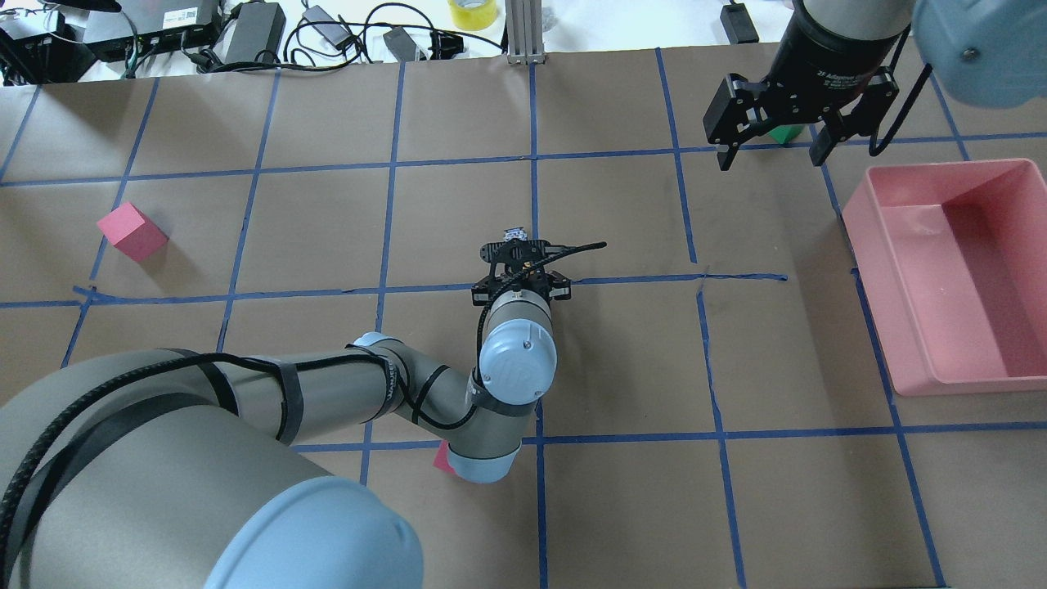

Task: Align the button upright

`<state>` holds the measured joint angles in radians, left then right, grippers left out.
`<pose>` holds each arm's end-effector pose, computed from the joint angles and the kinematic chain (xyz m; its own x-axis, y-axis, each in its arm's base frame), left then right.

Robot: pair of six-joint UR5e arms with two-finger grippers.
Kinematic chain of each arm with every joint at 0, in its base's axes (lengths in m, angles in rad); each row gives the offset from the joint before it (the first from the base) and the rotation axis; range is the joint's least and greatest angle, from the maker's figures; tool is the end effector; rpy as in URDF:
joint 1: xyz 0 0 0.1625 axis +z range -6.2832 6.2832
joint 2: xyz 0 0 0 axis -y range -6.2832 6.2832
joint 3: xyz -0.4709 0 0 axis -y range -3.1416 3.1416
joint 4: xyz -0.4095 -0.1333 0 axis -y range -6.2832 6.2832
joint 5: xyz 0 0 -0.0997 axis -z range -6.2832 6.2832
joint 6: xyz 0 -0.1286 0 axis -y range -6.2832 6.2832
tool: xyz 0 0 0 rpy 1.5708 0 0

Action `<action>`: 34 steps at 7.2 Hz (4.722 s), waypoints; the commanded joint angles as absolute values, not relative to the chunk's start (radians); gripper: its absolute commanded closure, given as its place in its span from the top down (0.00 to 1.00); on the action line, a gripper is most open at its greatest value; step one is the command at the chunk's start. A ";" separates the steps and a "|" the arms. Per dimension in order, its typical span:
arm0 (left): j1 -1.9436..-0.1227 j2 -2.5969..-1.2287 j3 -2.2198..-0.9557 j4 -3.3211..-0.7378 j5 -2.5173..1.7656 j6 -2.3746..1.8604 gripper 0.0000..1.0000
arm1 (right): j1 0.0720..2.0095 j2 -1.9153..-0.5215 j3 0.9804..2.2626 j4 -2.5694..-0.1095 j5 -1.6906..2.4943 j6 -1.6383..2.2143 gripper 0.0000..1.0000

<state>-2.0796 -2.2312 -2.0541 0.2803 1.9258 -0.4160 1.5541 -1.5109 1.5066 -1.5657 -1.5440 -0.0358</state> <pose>-0.3758 -0.4919 0.1348 -0.9993 -0.0309 0.0209 -0.0367 0.7120 -0.7012 0.1278 -0.5395 0.5057 -0.9995 -0.0191 -0.0268 -0.0191 0.9998 -0.0002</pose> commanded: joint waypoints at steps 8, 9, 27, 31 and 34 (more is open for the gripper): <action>-2.024 -1.933 -1.743 -0.781 1.766 -0.458 0.29 | 1.555 -1.516 1.514 -1.565 -1.551 -0.031 1.00; -1.991 -1.919 -1.741 -0.884 1.668 -0.463 0.27 | 1.555 -1.516 1.514 -1.565 -1.551 -0.029 1.00; -1.848 -2.058 -1.471 -1.405 1.216 -0.614 1.00 | 1.555 -1.516 1.514 -1.578 -1.551 -0.023 1.00; -1.842 -1.730 -1.575 -1.608 1.442 -0.259 1.00 | 1.557 -1.517 1.514 -1.577 -1.552 -0.028 1.00; -1.740 -1.597 -1.585 -1.643 1.564 -0.007 1.00 | 1.557 -1.516 1.514 -1.577 -1.554 -0.031 1.00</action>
<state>-1.7972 -1.6386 -1.5811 -1.6359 1.5101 -0.1183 1.5564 -1.5158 1.5140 -1.5770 -1.5537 -0.0301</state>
